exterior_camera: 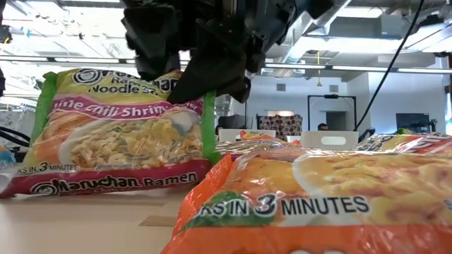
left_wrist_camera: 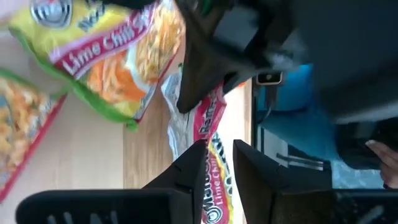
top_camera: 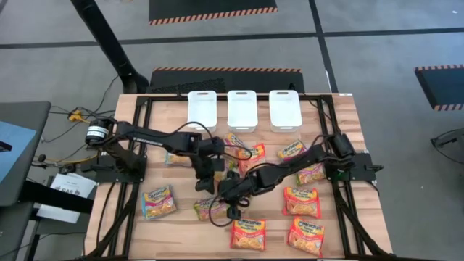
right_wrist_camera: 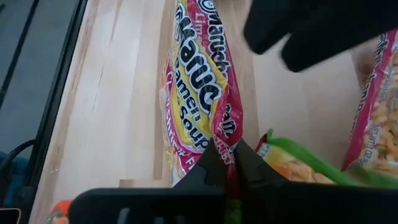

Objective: Sort Maruchan noodles
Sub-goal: Put the green noodle pack into the right white bin

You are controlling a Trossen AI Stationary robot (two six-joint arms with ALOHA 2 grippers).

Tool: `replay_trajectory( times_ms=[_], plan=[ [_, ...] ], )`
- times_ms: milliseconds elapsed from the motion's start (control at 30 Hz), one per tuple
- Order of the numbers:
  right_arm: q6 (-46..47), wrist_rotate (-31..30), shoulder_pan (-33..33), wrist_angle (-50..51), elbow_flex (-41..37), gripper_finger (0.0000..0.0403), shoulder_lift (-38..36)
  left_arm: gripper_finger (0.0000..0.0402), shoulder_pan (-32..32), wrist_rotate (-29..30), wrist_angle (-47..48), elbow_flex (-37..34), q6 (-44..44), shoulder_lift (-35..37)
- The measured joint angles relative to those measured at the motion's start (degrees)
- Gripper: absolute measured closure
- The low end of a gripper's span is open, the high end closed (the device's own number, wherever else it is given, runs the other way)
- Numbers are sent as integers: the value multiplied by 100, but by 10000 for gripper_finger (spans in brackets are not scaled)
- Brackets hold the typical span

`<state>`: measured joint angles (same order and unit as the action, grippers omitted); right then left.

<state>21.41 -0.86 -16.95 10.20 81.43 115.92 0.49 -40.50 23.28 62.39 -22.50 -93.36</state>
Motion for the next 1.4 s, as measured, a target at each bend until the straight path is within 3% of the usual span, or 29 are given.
replay_trajectory(
  times_ms=[233, 533, 767, 967, 1133, 1400],
  plan=[
    [-190, -216, -33, 1348, 567, 396, -41, 335, 38, 161, 1175, 874, 755, 1],
    [-595, -776, 11, 2754, 645, 396, -824, 335, 183, 1380, 3387, 2163, 2055, 40],
    [-1015, -1176, 325, 3825, 645, 396, -1730, 335, 586, 1418, 3383, 2712, 2125, 352],
    [-1580, -1747, 970, 4532, 645, 394, -2549, 335, 933, 1550, 3042, 3007, 2119, 707],
    [-2190, -2207, 1838, 4805, 645, 393, -3246, 335, 1163, 1738, 2757, 3018, 2121, 992],
    [-3418, -2178, 3502, 4710, 643, 393, -4173, 335, 1373, 1956, 2413, 3014, 1879, 1108]
  ],
)
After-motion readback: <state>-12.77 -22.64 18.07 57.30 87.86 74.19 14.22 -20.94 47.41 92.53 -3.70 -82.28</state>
